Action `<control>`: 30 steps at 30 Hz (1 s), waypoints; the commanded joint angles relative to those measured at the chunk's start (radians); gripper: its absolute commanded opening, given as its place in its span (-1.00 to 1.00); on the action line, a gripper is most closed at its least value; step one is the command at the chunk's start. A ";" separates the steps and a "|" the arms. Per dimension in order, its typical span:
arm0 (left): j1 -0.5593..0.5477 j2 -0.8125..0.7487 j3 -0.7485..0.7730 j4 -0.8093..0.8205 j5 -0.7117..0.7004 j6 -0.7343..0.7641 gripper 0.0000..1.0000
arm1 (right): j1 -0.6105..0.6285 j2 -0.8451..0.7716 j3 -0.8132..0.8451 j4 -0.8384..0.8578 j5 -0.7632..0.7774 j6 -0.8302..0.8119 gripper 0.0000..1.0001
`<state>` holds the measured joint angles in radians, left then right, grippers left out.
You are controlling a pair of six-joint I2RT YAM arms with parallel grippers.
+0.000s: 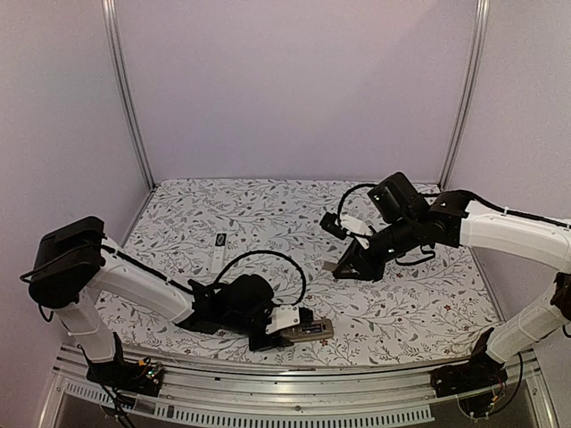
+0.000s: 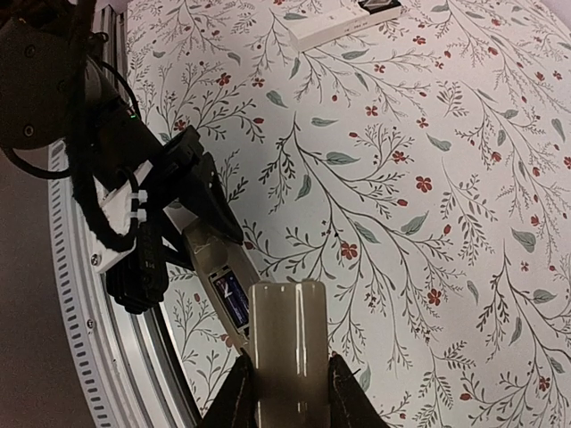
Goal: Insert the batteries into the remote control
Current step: Adjust the remote control without the battery cover at the center of the board.
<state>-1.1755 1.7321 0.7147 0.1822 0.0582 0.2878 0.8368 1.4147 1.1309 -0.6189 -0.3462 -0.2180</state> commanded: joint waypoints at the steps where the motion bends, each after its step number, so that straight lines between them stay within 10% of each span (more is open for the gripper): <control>1: 0.015 0.020 0.005 -0.037 -0.017 0.098 -0.11 | -0.004 -0.023 -0.019 0.015 -0.006 0.014 -0.91; 20: 0.063 -0.026 0.049 -0.111 0.078 0.115 0.40 | -0.004 -0.034 -0.039 0.017 -0.024 0.019 -0.91; 30: 0.084 -0.310 -0.141 0.200 0.105 -0.213 0.39 | 0.020 0.003 -0.053 0.024 0.012 0.001 -0.91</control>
<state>-1.1206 1.5009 0.6590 0.2024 0.1719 0.2798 0.8375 1.4036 1.0924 -0.6041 -0.3515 -0.2054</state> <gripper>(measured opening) 0.702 0.238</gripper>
